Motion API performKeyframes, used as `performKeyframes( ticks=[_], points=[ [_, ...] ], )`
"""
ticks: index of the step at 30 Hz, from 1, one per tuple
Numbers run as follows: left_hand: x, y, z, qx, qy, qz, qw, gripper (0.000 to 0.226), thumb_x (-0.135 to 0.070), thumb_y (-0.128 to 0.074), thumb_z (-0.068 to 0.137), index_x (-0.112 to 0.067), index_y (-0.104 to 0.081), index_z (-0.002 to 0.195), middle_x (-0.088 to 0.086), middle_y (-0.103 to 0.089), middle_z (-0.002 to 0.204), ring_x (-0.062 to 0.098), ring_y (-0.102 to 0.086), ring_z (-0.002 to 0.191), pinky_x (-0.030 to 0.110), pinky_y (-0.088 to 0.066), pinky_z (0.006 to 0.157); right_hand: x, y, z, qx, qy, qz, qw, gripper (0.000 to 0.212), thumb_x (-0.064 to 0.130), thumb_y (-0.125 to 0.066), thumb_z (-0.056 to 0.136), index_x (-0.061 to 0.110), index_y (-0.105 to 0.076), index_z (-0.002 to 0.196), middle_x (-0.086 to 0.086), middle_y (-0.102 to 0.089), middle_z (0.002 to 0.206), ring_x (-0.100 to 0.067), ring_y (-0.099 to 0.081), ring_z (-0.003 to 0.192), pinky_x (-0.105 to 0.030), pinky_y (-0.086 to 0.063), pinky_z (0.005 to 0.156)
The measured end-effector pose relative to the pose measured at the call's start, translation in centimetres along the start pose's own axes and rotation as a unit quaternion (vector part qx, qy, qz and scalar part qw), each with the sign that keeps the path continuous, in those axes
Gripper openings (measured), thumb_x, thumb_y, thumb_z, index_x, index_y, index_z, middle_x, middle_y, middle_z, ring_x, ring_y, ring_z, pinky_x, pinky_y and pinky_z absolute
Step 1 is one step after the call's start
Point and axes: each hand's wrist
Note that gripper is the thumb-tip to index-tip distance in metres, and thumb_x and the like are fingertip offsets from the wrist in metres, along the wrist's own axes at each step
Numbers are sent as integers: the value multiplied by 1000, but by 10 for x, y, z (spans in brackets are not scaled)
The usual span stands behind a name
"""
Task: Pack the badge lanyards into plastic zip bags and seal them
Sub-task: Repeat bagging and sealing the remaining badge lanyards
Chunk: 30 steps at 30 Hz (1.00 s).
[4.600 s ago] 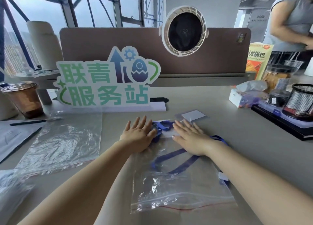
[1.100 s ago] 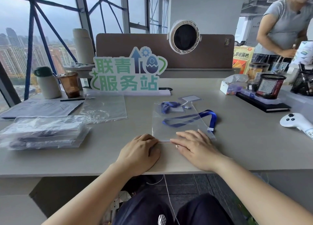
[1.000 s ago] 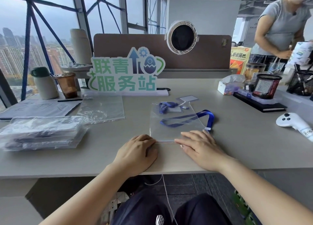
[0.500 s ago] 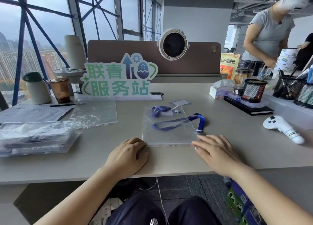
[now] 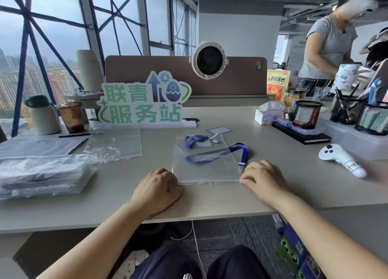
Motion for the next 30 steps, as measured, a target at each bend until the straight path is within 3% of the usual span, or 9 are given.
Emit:
performKeyframes(
  ticks=[4, 6, 8, 12, 15, 19, 22, 26, 30],
  points=[
    [1, -3, 5, 3, 11, 6, 1000, 49, -68, -51, 72, -40, -57, 112, -14, -53, 98, 15, -55, 102, 25, -38, 84, 1, -7, 9, -31, 86, -53, 994, 12, 16, -62, 81, 18, -66, 70, 6, -64, 82, -22, -57, 86, -34, -42, 72],
    [3, -6, 7, 5, 4, 7, 1000, 68, -79, -38, 60, -44, -56, 115, -13, -52, 105, 15, -51, 107, 27, -37, 91, 0, -9, 12, -35, 82, -21, 996, 11, 16, -59, 83, 18, -59, 73, 5, -62, 81, -21, -56, 83, -32, -43, 70],
    [6, -8, 12, -6, -11, -17, 1000, 66, -79, -39, 55, -45, -58, 108, -13, -50, 116, 14, -46, 112, 30, -36, 98, -3, -6, 16, -49, 57, 63, 995, 7, 19, -55, 87, 18, -58, 80, 5, -64, 86, -19, -57, 86, -34, -47, 72],
    [7, -2, 28, -49, -22, -135, 989, 10, -39, -61, 77, -42, -54, 82, -17, -62, 112, 10, -57, 108, 29, -41, 93, -1, 2, 25, -53, -19, 258, 965, 10, 22, -46, 95, 21, -53, 88, 11, -68, 96, -16, -61, 88, -34, -48, 76],
    [6, 0, 39, -96, -1, -257, 962, 25, -12, -66, 84, -33, -57, 76, -14, -71, 84, 2, -65, 88, 23, -47, 80, 2, -3, 35, -52, -73, 374, 923, 12, 20, -43, 97, 21, -48, 86, 9, -72, 85, -17, -63, 86, -34, -46, 79],
    [-1, 1, 67, -98, 65, -398, 910, 19, 0, -59, 86, -17, -57, 80, -1, -71, 71, 17, -71, 70, 31, -52, 72, 6, -7, 61, -85, -122, 437, 887, 10, 15, -45, 96, 16, -50, 88, -2, -70, 68, -10, -64, 67, -27, -48, 69],
    [0, -6, 92, -107, 101, -362, 921, 13, -13, -58, 89, -23, -55, 83, -6, -70, 70, 18, -69, 55, 39, -53, 70, 4, -16, 90, -81, -151, 435, 884, 9, 16, -47, 96, 15, -51, 88, -3, -65, 60, -18, -63, 50, -33, -52, 63],
    [6, -17, 121, -97, 121, -274, 949, 6, -28, -56, 91, -30, -53, 87, -9, -66, 81, 16, -64, 45, 36, -55, 59, -2, -35, 123, -61, -185, 323, 926, 11, 22, -50, 94, 17, -53, 84, 1, -63, 60, -18, -55, 39, -33, -50, 60],
    [10, -26, 148, -77, 163, -145, 973, 22, -38, -60, 86, -31, -53, 106, -13, -61, 86, 20, -65, 78, 30, -48, 68, -10, -48, 146, -33, -199, 243, 949, 11, 30, -52, 92, 23, -52, 83, -3, -66, 74, -26, -60, 57, -35, -53, 62]
  ],
)
Point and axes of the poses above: each hand's wrist, its own z-axis towards the middle knuckle, its own y-axis out of the back of the hand, x = y × z
